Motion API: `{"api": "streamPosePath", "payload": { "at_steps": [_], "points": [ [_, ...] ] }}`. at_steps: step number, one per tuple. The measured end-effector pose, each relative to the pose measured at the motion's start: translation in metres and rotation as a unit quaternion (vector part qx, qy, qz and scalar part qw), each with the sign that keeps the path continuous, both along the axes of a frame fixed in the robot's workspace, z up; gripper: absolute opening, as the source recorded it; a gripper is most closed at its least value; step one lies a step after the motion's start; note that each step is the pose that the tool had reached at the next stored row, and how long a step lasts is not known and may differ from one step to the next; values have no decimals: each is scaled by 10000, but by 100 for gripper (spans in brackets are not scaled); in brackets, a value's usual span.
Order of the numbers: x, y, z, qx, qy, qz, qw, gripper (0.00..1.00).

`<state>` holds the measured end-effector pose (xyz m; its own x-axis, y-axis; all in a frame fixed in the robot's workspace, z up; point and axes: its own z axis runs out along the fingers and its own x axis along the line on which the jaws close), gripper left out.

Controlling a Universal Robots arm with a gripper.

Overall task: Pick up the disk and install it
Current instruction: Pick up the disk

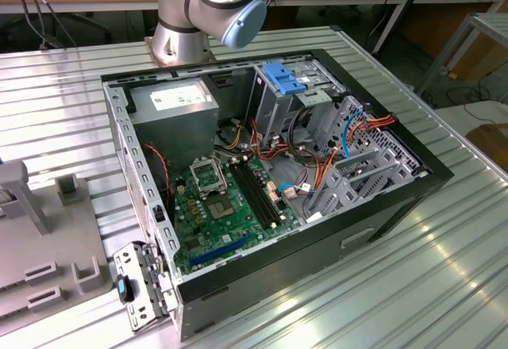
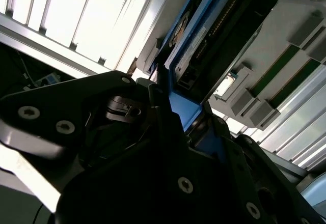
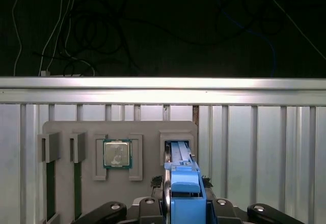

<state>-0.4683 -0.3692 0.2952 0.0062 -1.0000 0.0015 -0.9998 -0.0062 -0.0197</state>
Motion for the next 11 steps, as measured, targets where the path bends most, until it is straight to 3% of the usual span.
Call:
{"api": "streamPosePath", "payload": {
  "at_steps": [6,11],
  "points": [
    [0,0,78,-5,1,0,10000,37],
    [0,0,212,-15,1,0,10000,37]
  ]
}}
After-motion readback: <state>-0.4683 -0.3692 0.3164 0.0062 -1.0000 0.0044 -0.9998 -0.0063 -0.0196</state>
